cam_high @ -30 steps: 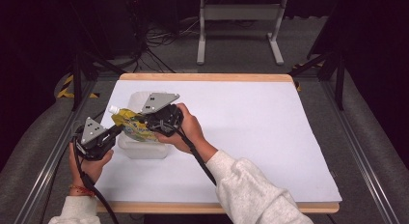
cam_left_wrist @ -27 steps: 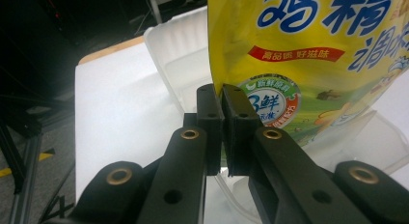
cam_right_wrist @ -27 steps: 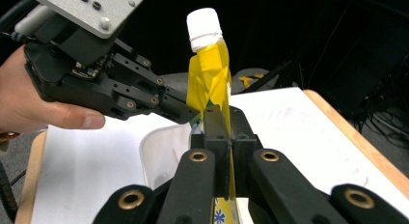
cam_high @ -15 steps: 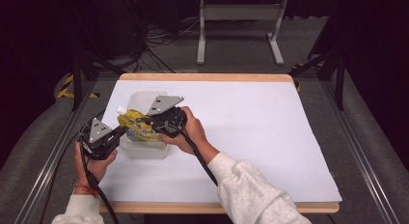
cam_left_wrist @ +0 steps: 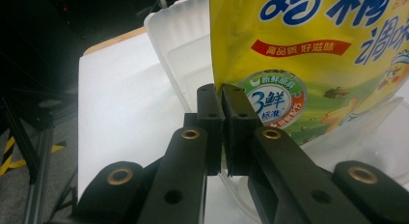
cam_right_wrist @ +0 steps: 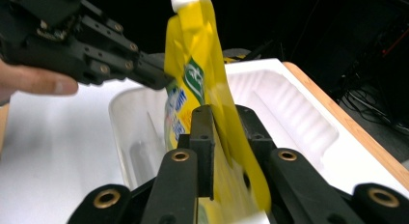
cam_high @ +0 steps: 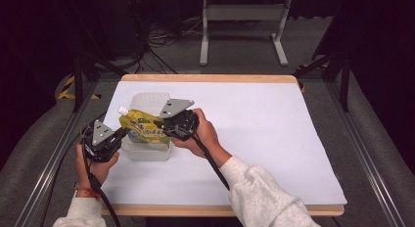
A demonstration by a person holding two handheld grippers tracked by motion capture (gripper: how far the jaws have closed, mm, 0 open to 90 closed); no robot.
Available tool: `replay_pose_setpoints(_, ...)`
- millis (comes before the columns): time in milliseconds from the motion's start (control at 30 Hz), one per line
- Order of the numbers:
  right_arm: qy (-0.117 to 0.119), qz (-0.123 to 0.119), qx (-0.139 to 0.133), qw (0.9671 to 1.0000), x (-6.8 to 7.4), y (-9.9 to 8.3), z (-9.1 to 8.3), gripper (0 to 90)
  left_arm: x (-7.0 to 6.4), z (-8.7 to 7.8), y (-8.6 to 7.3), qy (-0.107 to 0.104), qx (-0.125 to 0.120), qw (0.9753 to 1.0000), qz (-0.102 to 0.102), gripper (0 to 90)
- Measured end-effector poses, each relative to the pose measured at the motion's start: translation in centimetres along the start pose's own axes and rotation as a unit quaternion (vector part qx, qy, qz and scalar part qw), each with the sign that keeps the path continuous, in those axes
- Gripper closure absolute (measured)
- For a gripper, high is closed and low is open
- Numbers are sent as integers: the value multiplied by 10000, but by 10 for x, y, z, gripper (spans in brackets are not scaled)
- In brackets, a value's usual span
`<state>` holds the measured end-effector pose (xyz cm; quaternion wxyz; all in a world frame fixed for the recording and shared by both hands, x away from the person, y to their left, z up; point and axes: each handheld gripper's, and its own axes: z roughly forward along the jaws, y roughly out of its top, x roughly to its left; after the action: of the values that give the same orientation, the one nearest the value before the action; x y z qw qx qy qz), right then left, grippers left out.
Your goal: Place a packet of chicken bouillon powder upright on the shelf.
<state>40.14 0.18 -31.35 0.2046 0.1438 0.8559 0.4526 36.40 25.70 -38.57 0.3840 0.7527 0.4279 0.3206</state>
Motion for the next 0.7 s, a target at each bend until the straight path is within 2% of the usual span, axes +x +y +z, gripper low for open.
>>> replay_pose_setpoints(167, -31, 25, 92, 9999, -4, -8, -7, 831, -1, 0, 0, 39, 14, 10000, -11, 868)
replay_pose_setpoints(333, -45, 146, 40, 9999, -9, -14, -14, 848, 1, -1, -1, 30, -35, 9999, -123, 854)
replay_pose_setpoints(367, -49, 160, 48, 9998, -9, -14, -15, 849, 1, -4, -1, 8, -134, 9997, -227, 848)
replay_pose_setpoints(433, -56, 167, 43, 9998, -11, -16, -16, 852, -1, -7, 0, 24, -230, 9994, -268, 841)
replay_pose_setpoints(567, -48, 190, 41, 9998, -11, -18, -17, 858, -4, -13, 1, 86, -303, 9992, -258, 810)
replay_pose_setpoints(700, -82, 169, 42, 9998, -11, -18, -20, 860, -6, -23, 1, 79, -508, 9982, -324, 773)
